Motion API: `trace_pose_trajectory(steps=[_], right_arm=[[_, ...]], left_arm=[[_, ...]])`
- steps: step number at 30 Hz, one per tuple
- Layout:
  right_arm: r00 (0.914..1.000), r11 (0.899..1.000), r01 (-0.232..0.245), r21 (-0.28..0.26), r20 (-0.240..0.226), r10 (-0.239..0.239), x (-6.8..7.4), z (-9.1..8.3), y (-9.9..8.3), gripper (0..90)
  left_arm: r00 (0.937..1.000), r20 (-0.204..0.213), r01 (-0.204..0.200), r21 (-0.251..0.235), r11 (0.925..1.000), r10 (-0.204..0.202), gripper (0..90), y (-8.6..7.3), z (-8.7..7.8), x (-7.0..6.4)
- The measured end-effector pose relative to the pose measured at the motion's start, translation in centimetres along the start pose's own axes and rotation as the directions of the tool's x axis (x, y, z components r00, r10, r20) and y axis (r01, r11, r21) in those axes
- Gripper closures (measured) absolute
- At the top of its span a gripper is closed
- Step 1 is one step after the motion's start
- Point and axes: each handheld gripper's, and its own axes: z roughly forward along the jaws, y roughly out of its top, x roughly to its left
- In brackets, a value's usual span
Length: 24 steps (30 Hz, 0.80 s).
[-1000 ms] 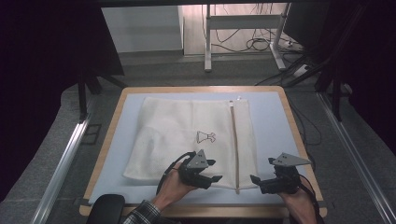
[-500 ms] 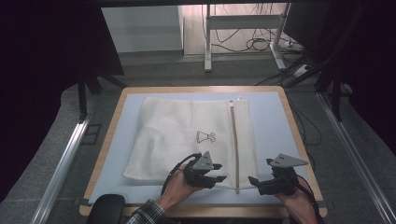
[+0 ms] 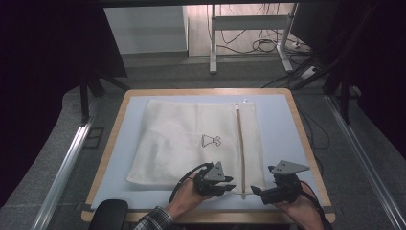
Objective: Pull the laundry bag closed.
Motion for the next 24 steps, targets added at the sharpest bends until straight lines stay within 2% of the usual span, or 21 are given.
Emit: trace_pose_trajectory(steps=[6, 8, 14, 17, 20, 24], right_arm=[[0.997, 0.997, 0.077, 0.004, -0.015, -0.076, 1.1, 0.2, 0.4, 19.0], [0.995, 0.995, 0.096, 0.021, -0.031, -0.095, 1.5, 0.4, 0.3, 26.7], [0.9876, 0.989, 0.137, 0.049, -0.084, -0.133, 2.3, 0.9, 0.3, 44.3], [0.9813, 0.985, 0.161, 0.063, -0.117, -0.153, 2.7, 1.2, 0.3, 53.2], [0.971, 0.975, 0.204, 0.086, -0.145, -0.191, 3.3, 1.5, 0.2, 61.0], [0.9605, 0.964, 0.242, 0.11, -0.168, -0.222, 3.7, 2.1, 0.1, 64.7]], left_arm=[[0.9997, -0.01, -0.021, 0.053, 0.9984, 0.021, 74.0, -0.3, 0.7, 0.0], [1.0, -0.005, -0.001, 0.042, 0.9991, 0.001, 75.8, -0.5, 0.9, 0.0], [0.9998, -0.012, 0.014, 0.057, 0.9983, -0.013, 80.1, -0.6, 1.0, 0.2], [0.9999, -0.008, 0.015, 0.062, 0.9979, -0.015, 80.9, -0.5, 1.0, 0.3], [0.9997, -0.002, 0.024, 0.062, 0.9978, -0.024, 81.4, -0.5, 1.0, 0.4], [0.9993, -0.006, 0.038, 0.06, 0.9975, -0.038, 84.5, -0.5, 1.0, 0.5]])
